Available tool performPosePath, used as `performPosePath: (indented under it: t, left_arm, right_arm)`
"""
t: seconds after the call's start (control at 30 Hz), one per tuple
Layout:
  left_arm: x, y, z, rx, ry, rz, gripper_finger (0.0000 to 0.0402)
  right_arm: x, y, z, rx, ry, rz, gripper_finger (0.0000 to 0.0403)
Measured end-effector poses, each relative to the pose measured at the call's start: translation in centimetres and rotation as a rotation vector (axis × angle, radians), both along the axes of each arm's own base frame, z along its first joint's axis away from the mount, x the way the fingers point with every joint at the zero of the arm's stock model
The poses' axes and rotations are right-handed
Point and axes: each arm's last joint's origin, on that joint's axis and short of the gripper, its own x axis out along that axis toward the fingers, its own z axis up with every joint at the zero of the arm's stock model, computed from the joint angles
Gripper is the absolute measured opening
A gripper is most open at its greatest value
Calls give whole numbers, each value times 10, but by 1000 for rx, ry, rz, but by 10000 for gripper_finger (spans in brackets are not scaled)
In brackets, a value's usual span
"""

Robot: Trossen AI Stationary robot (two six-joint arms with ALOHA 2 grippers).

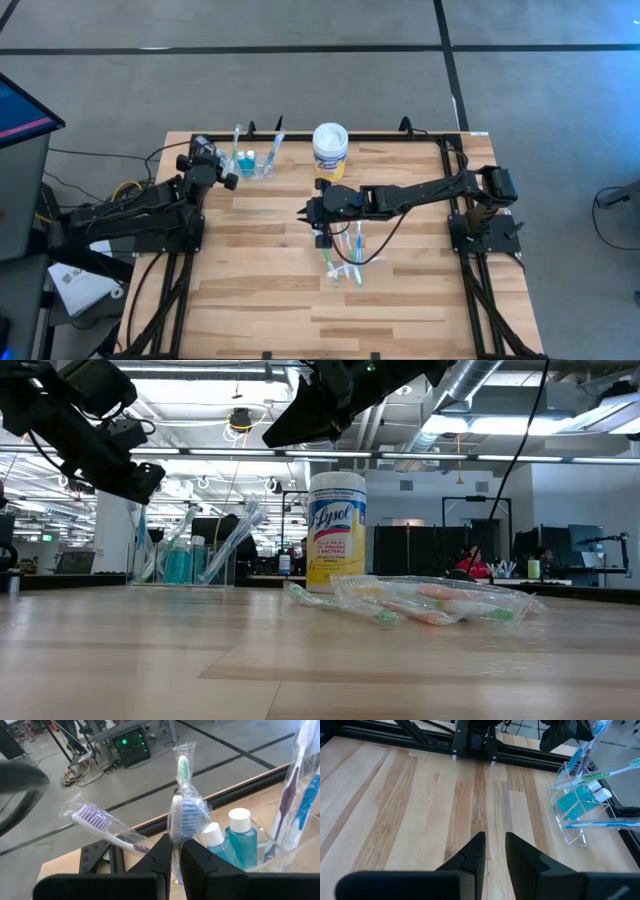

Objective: Pick & Place toothbrushing station
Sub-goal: Put the blue toothbrush into the transparent organizer, then put the green toothbrush into the transparent organizer

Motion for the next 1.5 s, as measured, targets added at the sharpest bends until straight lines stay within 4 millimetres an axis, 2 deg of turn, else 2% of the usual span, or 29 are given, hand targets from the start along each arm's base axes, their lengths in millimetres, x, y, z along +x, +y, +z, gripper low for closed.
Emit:
performPosePath:
  t: [0.17, 0.5, 0.7, 0.87, 1.07, 1.37, 1.5]
  left_arm:
    - [0, 0, 0, 8, -11, 24, 39]
    - [-1, 0, 1, 17, -34, 54, 139]
    - [-2, 1, 1, 27, -31, 68, 178]
    - [-4, 1, 3, 85, 20, 136, 184]
    - [-2, 2, 6, 106, -11, 143, 179]
    - [2, 4, 16, 154, -100, 139, 176]
    - [5, 2, 16, 130, -116, 72, 176]
  right_arm:
    - [0, 0, 0, 0, 0, 0, 66]
    - [0, 0, 0, 0, 0, 0, 66]
    - [0, 0, 0, 0, 0, 0, 66]
    - [0, 0, 0, 0, 0, 0, 66]
    - [0, 0, 0, 0, 0, 0, 66]
    - [0, 0, 0, 0, 1, -1, 66]
    - [0, 0, 0, 0, 5, -1, 66]
